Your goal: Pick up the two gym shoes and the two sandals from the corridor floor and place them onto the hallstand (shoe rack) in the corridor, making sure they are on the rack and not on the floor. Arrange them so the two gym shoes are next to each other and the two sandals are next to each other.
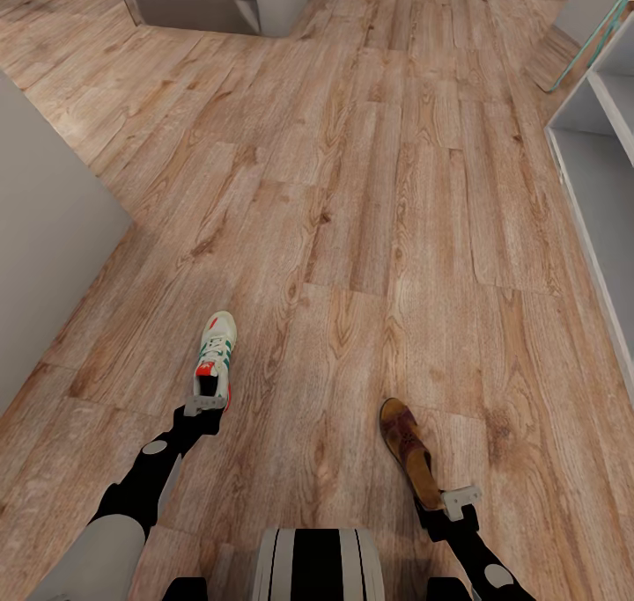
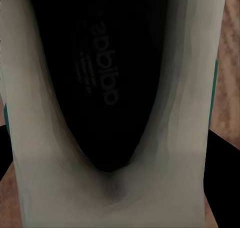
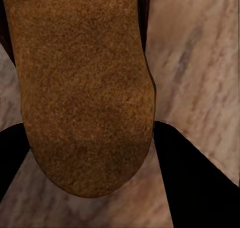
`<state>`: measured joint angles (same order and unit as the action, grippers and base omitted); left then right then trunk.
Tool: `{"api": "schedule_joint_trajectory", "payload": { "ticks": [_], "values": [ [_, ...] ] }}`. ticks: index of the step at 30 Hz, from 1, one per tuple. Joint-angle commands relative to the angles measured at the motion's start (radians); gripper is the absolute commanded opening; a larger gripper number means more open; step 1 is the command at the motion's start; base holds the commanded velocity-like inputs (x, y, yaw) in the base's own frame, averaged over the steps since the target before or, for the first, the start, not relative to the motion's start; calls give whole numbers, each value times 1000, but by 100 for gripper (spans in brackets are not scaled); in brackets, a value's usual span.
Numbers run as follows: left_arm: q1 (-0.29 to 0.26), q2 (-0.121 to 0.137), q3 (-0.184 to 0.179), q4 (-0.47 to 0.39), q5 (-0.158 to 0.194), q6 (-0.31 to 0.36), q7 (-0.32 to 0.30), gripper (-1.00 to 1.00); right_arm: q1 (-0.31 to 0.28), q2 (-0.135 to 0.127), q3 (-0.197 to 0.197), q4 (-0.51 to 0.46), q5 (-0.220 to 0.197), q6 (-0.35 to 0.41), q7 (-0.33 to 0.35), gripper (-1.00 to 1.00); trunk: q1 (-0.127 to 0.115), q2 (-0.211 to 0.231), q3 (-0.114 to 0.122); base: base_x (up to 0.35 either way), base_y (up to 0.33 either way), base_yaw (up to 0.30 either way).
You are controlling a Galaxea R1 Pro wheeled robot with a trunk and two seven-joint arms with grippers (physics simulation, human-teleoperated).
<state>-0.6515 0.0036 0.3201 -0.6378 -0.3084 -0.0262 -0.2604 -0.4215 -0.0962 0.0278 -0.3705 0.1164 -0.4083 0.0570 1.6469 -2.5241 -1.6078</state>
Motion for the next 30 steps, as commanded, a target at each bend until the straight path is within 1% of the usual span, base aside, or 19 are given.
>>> {"api": "schedule_joint_trajectory", "payload": {
  "ticks": [1, 30],
  "values": [
    [-1, -1, 7, 0, -11, -3, -8, -100, 0, 0, 4, 1, 5, -3, 0, -100, 0, 0, 0, 0, 0, 0],
    [0, 1, 7, 0, -11, -3, -8, -100, 0, 0, 6, 1, 5, -3, 0, -100, 0, 0, 0, 0, 0, 0]
  ]
}}
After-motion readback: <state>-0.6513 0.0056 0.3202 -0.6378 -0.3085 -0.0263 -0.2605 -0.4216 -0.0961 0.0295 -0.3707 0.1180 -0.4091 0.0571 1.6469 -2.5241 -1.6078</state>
